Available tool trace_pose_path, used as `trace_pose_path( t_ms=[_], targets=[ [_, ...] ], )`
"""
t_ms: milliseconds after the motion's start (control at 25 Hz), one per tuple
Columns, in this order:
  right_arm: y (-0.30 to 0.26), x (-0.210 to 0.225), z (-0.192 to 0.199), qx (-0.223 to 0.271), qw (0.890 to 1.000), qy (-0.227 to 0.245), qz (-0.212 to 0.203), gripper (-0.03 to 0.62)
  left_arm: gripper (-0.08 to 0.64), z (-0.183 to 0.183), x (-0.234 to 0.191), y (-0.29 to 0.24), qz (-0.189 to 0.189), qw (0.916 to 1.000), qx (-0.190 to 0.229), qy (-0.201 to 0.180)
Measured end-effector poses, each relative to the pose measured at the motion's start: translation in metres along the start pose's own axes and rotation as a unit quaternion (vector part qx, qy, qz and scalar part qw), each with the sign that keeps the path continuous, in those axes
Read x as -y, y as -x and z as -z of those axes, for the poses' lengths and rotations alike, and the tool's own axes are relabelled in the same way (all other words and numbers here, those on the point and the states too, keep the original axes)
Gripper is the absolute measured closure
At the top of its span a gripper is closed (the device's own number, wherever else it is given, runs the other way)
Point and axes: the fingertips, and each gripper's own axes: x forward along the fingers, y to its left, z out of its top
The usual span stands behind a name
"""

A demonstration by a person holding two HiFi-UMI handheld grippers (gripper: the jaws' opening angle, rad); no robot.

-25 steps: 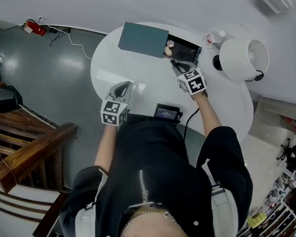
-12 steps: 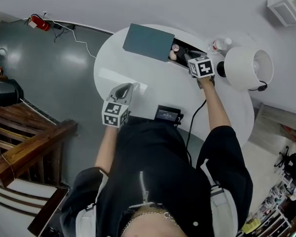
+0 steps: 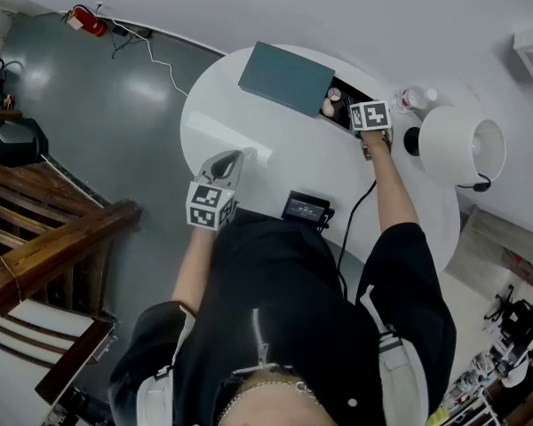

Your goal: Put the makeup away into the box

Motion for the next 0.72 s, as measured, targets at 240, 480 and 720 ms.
trace_pose_path(
  t_ms=[240, 480, 720],
  targets=[
    [-0.009, -0.001, 0.005, -0.011, 1.0, -0.005, -0.005, 0.506, 0.546, 0.002, -0.002, -0.001, 0.0, 1.0, -0.001, 0.0],
    [0.003, 0.0, 0.001, 0.012, 1.0, 0.008, 0.014, 0.442, 0.546, -0.007, 0.006, -0.002, 0.008, 0.9999, 0.006, -0.003],
    [0.056, -0.021, -0.014, 0.112, 0.994, 0.013, -0.011, 0.442, 0.546, -0.019, 0.013, -0.001, 0.01, 0.9993, 0.03, -0.022]
  ],
)
